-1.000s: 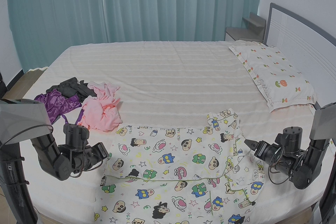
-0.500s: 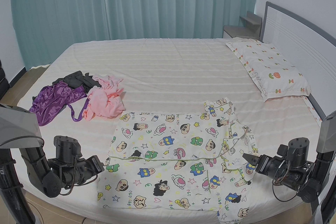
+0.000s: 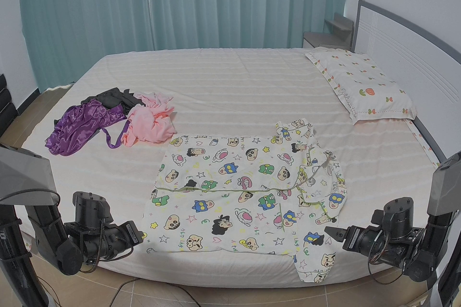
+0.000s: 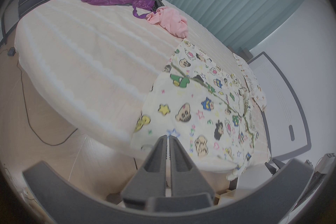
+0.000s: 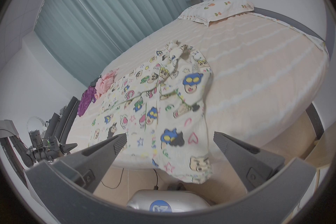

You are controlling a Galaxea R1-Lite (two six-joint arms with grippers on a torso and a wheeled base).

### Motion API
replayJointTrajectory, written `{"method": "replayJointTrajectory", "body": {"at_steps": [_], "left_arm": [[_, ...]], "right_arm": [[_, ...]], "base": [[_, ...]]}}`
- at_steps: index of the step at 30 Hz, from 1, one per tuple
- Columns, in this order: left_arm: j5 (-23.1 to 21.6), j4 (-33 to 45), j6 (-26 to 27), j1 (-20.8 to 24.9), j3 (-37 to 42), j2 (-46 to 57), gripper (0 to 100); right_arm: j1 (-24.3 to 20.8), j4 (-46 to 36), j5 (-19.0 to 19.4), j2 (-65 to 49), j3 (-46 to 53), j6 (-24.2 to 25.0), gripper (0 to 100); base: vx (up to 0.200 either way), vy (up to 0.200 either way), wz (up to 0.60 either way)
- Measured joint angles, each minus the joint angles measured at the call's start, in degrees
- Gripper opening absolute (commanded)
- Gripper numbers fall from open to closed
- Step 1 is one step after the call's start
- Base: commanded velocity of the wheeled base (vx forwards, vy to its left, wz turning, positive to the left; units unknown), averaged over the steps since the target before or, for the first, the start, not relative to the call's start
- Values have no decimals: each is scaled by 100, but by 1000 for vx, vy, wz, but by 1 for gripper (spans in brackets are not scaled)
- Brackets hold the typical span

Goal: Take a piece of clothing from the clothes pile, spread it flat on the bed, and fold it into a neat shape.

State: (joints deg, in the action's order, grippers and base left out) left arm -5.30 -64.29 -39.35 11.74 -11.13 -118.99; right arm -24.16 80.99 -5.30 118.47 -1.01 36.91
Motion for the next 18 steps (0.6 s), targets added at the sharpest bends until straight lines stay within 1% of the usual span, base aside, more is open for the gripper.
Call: {"method": "replayJointTrajectory", "body": {"at_steps": [1,2,5,12,14,18], "left_arm": [[2,-2,11,-2,2,-7,0],[0,-5,33,2,6,-16,100],[0,-13,112,2,22,-52,100],[-49,-85,224,-4,-6,-328,100],[-50,-268,251,-4,-27,-457,100],[-30,-1005,297,9,-52,-813,100]], "right_arm": [[-15,-28,5,11,2,0,100],[-23,-80,2,22,2,0,100],[-91,-257,9,41,2,0,100],[-328,-294,-46,162,0,-5,100],[-414,-296,-123,206,0,-18,100],[-591,-290,-271,311,0,-55,100]], "base": [[0,0,0],[0,0,0],[0,0,0],[0,0,0],[0,0,0],[0,0,0]]}}
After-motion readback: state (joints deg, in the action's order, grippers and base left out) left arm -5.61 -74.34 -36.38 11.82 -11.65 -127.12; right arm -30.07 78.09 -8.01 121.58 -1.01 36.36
